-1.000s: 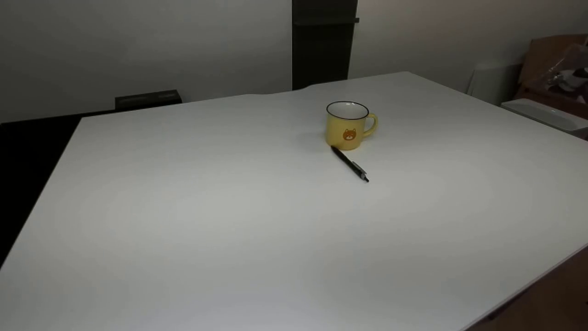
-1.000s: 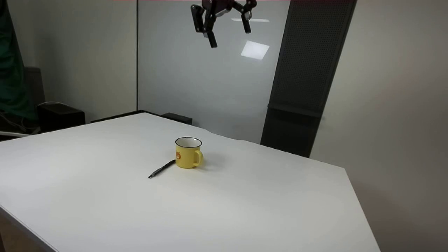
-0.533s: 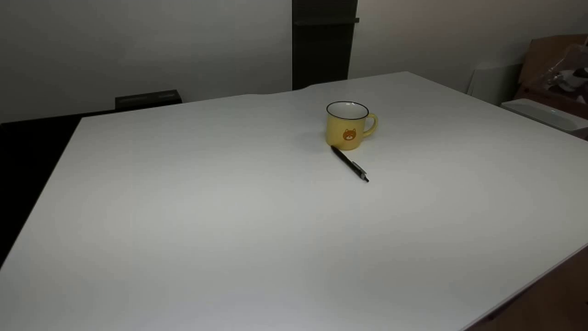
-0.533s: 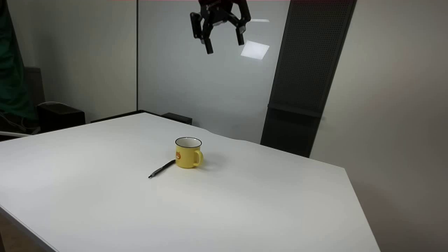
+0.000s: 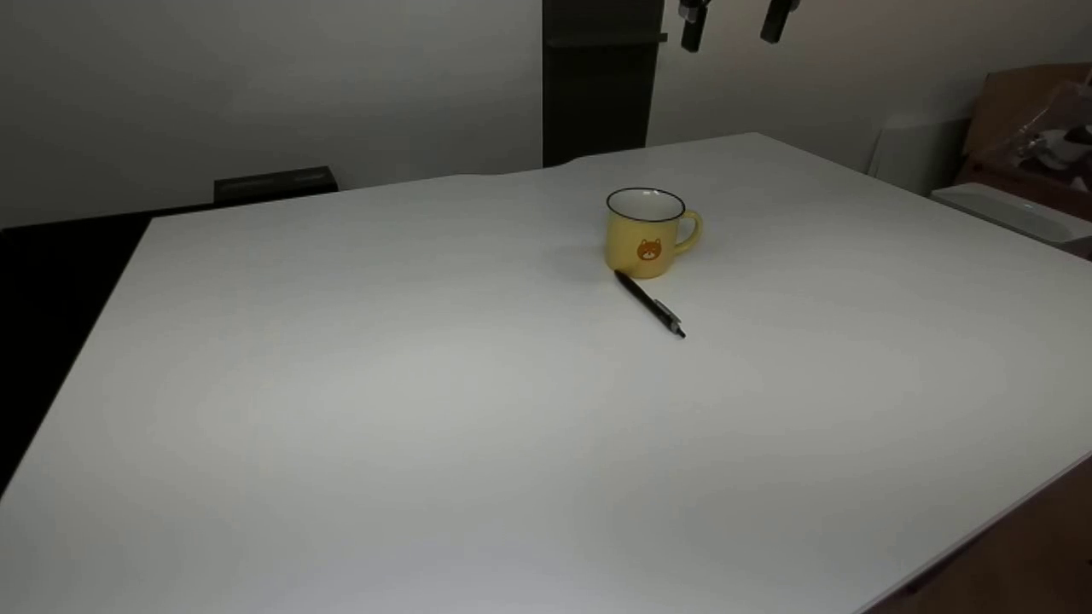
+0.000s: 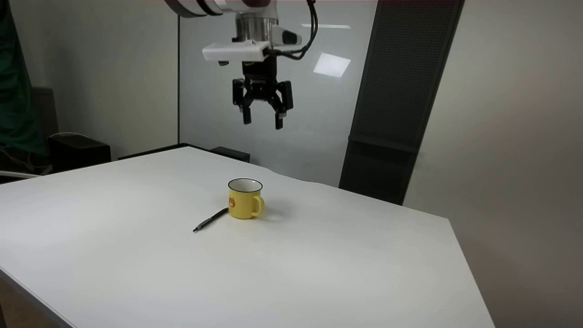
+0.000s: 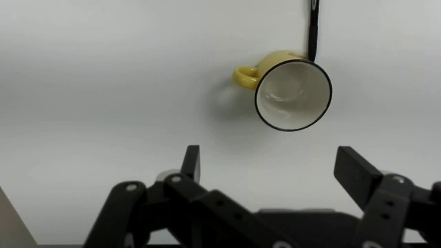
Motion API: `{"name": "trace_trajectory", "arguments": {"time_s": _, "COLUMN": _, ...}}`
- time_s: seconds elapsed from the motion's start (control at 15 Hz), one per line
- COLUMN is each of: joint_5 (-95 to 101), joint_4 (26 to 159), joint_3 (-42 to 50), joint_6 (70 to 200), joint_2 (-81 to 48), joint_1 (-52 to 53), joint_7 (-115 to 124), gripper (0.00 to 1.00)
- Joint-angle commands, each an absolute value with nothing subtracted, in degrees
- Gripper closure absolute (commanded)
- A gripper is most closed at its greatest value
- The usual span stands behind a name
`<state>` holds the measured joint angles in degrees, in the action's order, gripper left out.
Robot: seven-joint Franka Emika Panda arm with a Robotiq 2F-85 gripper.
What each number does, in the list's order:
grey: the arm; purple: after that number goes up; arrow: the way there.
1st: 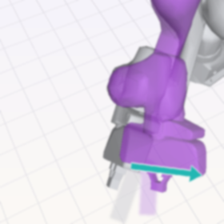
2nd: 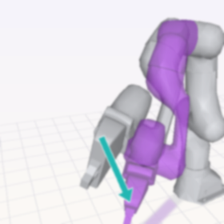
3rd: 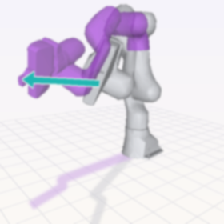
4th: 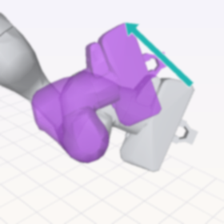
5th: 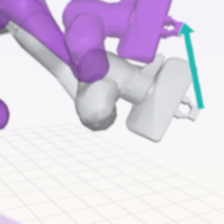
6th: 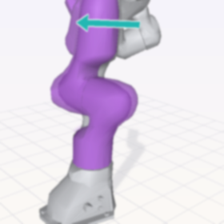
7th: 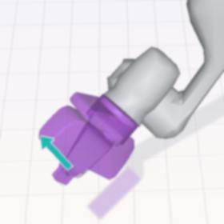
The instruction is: Put the pen in the yellow mug
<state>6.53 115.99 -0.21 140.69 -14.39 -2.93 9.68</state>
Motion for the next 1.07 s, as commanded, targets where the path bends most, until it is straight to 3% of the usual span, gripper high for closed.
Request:
{"name": "trace_trajectory", "arguments": {"time_s": 0.0, "joint_5": 4.5, "joint_4": 113.9, "joint_3": 0.2, "joint_6": 138.5, "joint_2": -19.1, "joint_1": -1.1, "joint_7": 8.3, "gripper": 0.0}}
{"name": "trace_trajectory", "arguments": {"time_s": 1.0, "joint_5": 9.9, "joint_4": 112.7, "joint_3": 1.0, "joint_6": 139.1, "joint_2": -26.7, "joint_1": 5.4, "joint_7": 9.0, "gripper": 0.0}}
